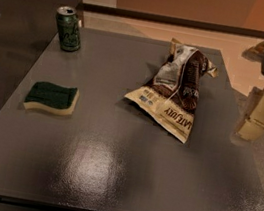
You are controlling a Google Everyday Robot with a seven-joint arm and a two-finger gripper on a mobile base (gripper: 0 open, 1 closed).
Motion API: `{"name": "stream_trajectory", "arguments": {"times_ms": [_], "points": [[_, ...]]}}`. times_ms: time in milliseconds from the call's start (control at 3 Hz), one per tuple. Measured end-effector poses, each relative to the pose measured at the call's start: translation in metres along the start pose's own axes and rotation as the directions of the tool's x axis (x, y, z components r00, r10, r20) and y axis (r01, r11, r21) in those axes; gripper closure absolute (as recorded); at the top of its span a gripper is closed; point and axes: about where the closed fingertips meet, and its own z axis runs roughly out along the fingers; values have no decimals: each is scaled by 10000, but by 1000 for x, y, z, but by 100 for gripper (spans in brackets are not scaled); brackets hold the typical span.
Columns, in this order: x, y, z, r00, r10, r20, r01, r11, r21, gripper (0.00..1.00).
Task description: Move sponge near green can
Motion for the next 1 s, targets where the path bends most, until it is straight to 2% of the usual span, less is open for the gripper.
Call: {"name": "stream_trajectory", "arguments": {"times_ms": [333,667,1000], "points": [[-36,1,11,9964,-402,751,410,9991,-98,0],[-78,2,30,9870,-682,1455,708,9974,-129,0],[-122,1,61,9759,-890,1994,976,9947,-335,0]]}}
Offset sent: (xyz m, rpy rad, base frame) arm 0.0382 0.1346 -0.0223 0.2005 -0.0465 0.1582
